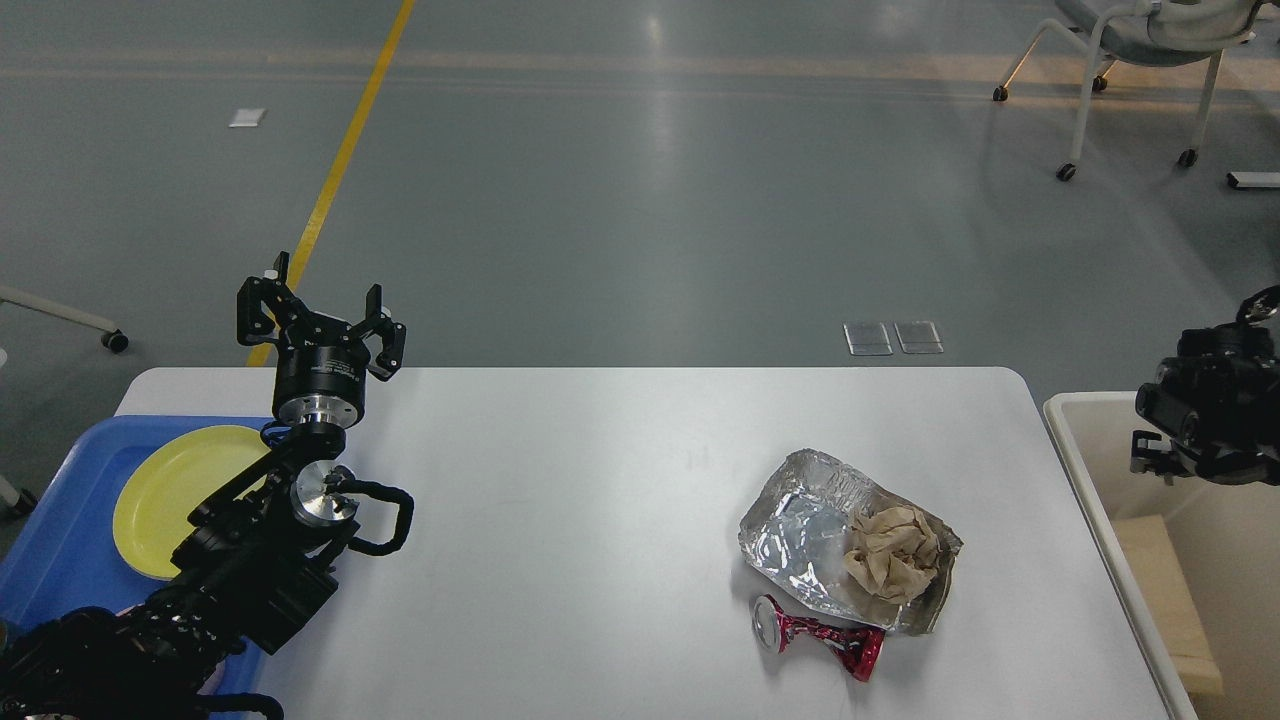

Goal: Tidy desktop
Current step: 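Move the right gripper back above the crumpled foil wrapper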

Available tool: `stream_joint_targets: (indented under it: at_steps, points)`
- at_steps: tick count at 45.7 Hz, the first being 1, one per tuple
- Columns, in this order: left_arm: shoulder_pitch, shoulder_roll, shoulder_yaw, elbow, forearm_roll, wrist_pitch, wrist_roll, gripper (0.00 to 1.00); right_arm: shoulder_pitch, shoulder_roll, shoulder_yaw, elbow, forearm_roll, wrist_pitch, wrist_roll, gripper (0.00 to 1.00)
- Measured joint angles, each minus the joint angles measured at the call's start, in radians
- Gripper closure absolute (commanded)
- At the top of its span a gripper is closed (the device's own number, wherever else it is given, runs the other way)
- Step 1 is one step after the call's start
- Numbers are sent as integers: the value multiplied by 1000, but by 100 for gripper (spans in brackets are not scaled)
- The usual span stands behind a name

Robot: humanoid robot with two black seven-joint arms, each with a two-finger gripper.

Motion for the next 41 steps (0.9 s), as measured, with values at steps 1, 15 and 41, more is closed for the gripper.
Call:
stream_joint_targets:
  at_steps: [1,15,41]
  points:
    - [0,0,0,0,0,0,0,0,12,0,4,7,1,5,0,0]
    - [0,0,0,0,0,0,0,0,384,-27,126,293,51,236,-1,0]
    - [0,0,0,0,0,0,0,0,1219,28,299,773,447,449,1,0]
